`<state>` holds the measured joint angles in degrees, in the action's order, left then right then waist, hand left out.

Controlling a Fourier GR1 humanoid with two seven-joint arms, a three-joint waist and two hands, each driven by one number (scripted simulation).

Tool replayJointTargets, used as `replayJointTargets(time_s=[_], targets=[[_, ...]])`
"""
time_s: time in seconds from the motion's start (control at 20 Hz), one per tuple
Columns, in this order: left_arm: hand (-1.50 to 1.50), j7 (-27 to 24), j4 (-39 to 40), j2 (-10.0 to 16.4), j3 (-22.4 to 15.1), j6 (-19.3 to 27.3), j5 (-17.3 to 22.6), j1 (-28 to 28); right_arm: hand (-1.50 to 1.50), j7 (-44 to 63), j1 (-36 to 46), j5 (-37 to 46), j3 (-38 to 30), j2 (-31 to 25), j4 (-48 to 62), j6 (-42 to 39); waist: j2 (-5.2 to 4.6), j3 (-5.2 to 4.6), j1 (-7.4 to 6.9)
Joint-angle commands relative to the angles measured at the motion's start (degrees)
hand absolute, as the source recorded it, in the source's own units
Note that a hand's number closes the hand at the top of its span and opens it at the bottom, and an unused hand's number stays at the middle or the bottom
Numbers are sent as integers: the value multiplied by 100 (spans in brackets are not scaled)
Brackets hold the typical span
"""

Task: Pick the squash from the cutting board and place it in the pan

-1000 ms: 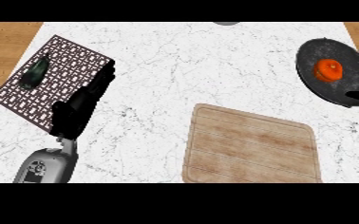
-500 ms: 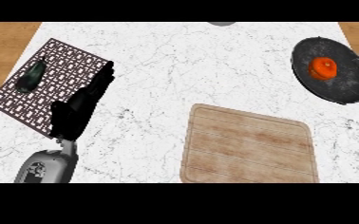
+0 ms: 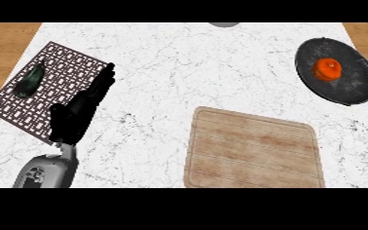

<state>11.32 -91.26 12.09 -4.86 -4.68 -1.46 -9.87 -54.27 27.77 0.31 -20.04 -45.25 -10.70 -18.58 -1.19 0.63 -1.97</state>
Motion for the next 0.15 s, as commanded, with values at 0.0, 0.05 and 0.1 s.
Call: replayJointTargets(time_s=[0.0,0.05,0.1], targets=[[0,-27,-109,52,4,-25,-27,170,-150,-959,-307,-8,-13,101,-52,-601,17,1,-31],[0,-238,185,9,52,23,-83,15,-150,-1027,-416,47,31,169,-56,-495,-5,-4,35],[0,-88,82,71,37,-74,-35,27,-150,-869,-282,-3,-25,123,-50,-471,15,-9,1]])
